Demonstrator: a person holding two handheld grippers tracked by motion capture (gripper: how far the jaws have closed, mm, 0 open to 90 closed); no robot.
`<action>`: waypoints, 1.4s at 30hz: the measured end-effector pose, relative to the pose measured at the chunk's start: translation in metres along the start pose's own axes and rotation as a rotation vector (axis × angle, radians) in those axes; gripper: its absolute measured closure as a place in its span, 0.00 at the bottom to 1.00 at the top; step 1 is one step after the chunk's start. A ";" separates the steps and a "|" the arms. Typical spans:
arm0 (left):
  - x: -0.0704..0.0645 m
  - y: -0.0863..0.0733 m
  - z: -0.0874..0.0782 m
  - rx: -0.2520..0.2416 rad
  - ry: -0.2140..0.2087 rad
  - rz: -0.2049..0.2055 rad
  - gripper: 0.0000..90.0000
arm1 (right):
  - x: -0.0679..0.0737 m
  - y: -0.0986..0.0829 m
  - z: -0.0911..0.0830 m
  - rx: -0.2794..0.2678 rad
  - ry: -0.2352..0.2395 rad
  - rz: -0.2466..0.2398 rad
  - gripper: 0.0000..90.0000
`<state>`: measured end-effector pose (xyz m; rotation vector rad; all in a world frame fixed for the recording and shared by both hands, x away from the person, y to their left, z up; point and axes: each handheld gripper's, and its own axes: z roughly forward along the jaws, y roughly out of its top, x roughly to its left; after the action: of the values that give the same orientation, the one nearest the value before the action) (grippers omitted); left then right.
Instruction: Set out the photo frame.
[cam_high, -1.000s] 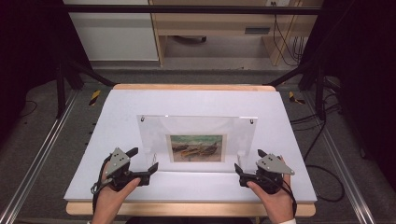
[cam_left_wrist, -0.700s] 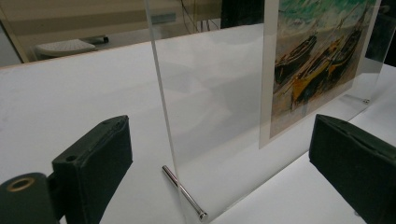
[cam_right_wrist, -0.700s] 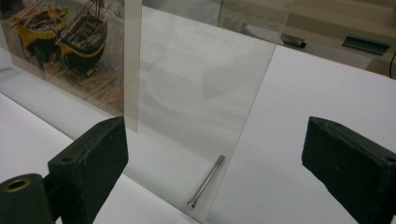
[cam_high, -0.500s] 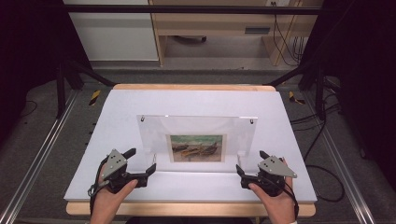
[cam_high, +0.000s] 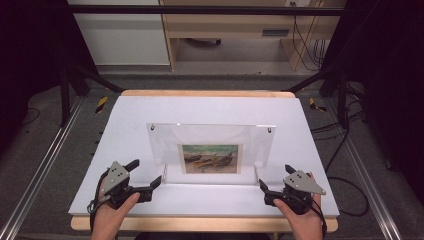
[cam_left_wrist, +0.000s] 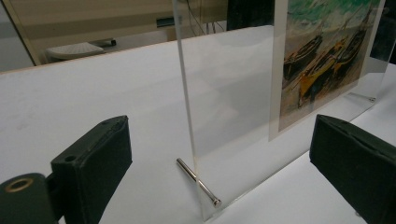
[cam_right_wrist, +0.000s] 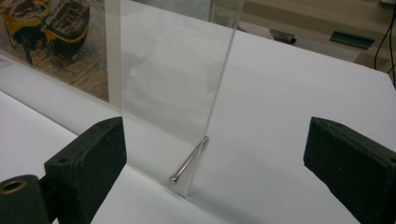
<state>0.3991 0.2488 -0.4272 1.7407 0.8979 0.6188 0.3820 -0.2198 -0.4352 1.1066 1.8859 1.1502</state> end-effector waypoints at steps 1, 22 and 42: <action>0.002 0.000 -0.001 0.000 0.005 -0.001 0.06 | -0.002 -0.001 -0.001 0.003 -0.003 0.003 0.07; 0.054 -0.009 -0.020 0.042 0.161 -0.060 0.07 | -0.049 -0.023 -0.016 0.044 -0.121 0.099 0.08; 0.084 0.008 0.037 0.129 0.190 -0.037 0.07 | -0.073 -0.006 0.031 0.116 -0.197 0.106 0.17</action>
<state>0.4782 0.2949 -0.4333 1.7966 1.1210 0.7249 0.4370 -0.2757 -0.4450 1.3464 1.7762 0.9594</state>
